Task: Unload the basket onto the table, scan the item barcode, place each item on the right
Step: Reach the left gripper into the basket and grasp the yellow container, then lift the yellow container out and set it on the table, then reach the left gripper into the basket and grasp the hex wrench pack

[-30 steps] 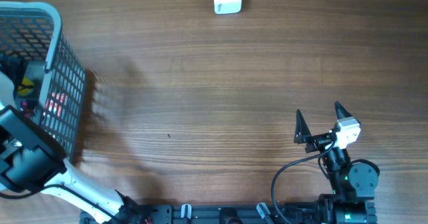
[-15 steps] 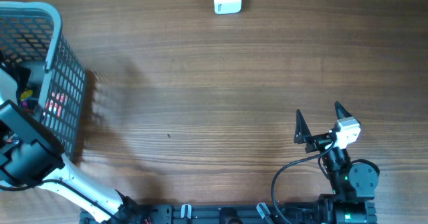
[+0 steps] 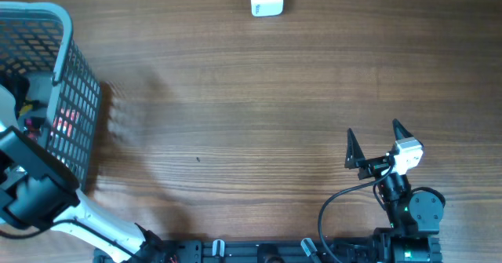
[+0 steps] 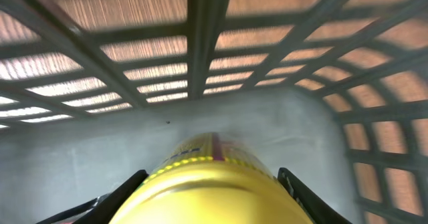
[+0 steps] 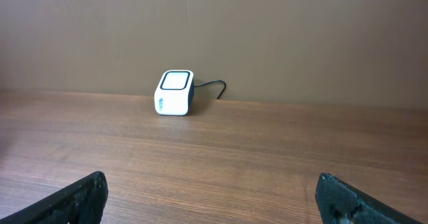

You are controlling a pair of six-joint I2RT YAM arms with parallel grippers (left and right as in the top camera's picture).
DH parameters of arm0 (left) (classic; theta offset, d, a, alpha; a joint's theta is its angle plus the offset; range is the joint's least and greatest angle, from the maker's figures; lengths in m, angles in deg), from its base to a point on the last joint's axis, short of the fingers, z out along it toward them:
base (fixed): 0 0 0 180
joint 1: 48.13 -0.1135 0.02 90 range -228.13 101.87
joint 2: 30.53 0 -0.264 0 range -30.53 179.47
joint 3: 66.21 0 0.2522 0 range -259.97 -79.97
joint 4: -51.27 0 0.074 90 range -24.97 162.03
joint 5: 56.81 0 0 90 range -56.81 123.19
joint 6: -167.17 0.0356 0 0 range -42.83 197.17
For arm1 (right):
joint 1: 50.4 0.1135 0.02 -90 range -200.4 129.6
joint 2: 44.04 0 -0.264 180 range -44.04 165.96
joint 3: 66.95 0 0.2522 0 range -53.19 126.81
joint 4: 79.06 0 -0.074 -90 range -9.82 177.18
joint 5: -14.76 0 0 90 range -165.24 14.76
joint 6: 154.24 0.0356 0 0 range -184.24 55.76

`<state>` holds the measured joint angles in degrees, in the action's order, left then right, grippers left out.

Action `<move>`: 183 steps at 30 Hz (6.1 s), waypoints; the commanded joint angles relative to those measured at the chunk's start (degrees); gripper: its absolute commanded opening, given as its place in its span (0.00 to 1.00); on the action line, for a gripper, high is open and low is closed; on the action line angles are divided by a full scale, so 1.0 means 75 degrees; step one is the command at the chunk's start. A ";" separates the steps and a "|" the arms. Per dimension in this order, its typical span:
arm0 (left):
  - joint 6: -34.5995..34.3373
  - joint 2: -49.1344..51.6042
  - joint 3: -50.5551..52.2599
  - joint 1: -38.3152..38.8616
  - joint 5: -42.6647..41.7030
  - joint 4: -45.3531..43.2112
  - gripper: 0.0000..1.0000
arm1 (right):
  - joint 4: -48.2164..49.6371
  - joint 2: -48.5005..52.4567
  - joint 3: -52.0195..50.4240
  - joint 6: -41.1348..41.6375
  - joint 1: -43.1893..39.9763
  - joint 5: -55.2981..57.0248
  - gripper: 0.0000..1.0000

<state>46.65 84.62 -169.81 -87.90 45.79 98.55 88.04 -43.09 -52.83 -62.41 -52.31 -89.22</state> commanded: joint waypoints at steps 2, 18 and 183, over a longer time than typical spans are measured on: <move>0.0012 -0.0935 -0.0023 -0.0029 0.0070 0.0131 0.51 | 0.0044 -0.0020 -0.0009 -0.0035 0.0032 -0.0093 1.00; -0.0055 -0.4249 -0.0023 0.0627 -0.1387 0.1035 0.49 | 0.0044 -0.0020 -0.0009 -0.0035 0.0032 -0.0093 1.00; 0.9830 -0.0702 -0.0545 -0.1926 -0.3115 0.3118 1.00 | 0.0044 -0.0017 -0.0009 -0.0035 0.0032 -0.0093 1.00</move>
<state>117.90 79.16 -174.80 -103.46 17.90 123.32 88.04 -43.09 -52.83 -62.41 -52.31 -89.22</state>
